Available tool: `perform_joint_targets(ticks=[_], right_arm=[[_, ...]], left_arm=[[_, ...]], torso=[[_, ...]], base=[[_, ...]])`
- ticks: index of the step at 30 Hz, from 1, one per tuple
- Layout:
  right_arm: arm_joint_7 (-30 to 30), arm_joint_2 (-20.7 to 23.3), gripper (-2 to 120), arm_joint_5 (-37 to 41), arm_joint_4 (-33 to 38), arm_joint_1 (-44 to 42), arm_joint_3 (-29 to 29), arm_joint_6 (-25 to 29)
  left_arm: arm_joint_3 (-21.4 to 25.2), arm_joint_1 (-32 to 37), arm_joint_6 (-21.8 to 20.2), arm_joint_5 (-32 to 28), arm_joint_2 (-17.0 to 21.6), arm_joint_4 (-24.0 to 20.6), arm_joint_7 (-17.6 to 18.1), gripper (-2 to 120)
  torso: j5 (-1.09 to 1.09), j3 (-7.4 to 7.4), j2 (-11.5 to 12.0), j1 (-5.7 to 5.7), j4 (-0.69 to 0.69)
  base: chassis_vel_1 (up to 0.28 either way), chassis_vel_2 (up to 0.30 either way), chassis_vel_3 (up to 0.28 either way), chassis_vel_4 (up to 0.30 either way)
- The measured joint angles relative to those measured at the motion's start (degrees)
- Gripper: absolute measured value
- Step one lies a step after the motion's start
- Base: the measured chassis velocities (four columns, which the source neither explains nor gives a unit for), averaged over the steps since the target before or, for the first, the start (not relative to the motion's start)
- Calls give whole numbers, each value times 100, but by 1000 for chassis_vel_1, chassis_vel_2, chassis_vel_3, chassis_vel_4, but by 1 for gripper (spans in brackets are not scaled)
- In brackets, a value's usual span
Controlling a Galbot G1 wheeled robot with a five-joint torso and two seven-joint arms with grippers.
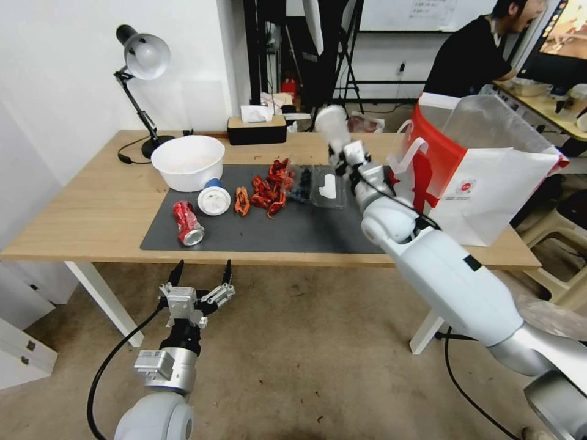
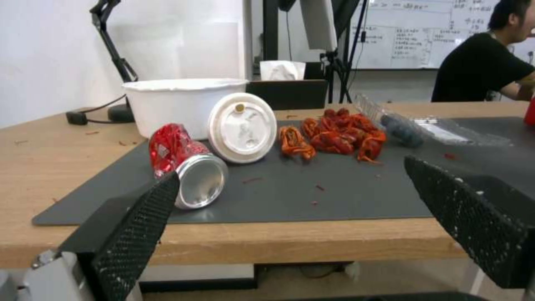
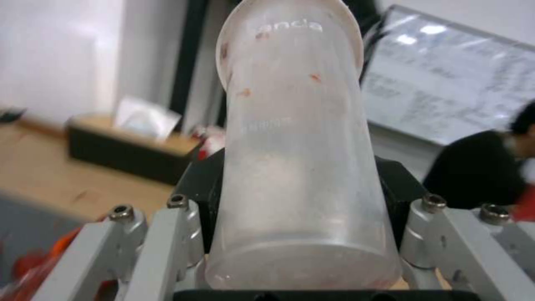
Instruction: Pick up the trash from the table and place it into the takeout bag.
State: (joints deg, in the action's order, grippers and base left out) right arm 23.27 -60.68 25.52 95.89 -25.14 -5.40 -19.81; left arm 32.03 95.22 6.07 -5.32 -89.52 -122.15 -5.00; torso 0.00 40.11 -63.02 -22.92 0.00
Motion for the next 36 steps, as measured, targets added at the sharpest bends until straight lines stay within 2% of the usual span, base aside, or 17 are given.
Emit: perform_joint_targets(ticks=[4,6,7,10,17,23,26,29,30,33,35,36], right_arm=[[260,117,46,-12,476,-70,389,-489],[455,255,46,-75,871,-174,791,-943],[455,255,46,-75,871,-174,791,-943],[536,464,46,-271,1174,-356,1275,-1351],[537,914,46,-517,1217,-636,1782,-1593],[528,1020,46,-519,1218,-773,1867,-1703],[537,1013,53,-519,1232,-811,1886,-1740],[550,1010,67,-519,1251,-838,1913,-1762],[550,1010,67,-519,1251,-838,1913,-1762],[554,1015,82,-515,1265,-844,1980,-1782],[555,1022,86,-509,1273,-848,1995,-1786],[556,1049,93,-491,1301,-860,2030,-1793]], left_arm=[[-5,-6,1,30,-7,2,-2,100],[-34,-16,2,64,-22,17,-8,100],[-34,-16,2,64,-22,17,-8,100],[-57,-23,10,91,-28,42,-15,100],[-94,-31,20,109,-25,55,-32,100],[-126,-31,25,127,-29,56,-39,100],[-136,-21,32,138,-33,56,-42,100],[-136,-9,40,140,-33,52,-44,100],[-136,-9,40,140,-33,52,-44,100],[-134,9,45,141,-31,33,-46,100],[-133,12,46,142,-31,32,-46,100],[-133,18,49,146,-31,25,-48,100]], torso=[[2,0,0,0,0],[0,-1,0,0,0],[0,-1,0,0,0],[2,0,0,0,-1],[1,0,0,0,-1],[2,0,0,0,-1],[1,0,0,0,1],[0,0,0,0,0],[0,0,0,0,0],[0,0,0,0,0],[0,0,0,0,0],[1,0,0,0,-1]], base=[[0,0,0,0],[0,0,0,0],[0,0,0,0],[0,0,0,0],[0,0,0,0],[0,0,0,0],[0,0,0,0],[0,0,0,0],[0,0,0,0],[0,0,0,0],[0,0,0,0],[0,0,0,0]])
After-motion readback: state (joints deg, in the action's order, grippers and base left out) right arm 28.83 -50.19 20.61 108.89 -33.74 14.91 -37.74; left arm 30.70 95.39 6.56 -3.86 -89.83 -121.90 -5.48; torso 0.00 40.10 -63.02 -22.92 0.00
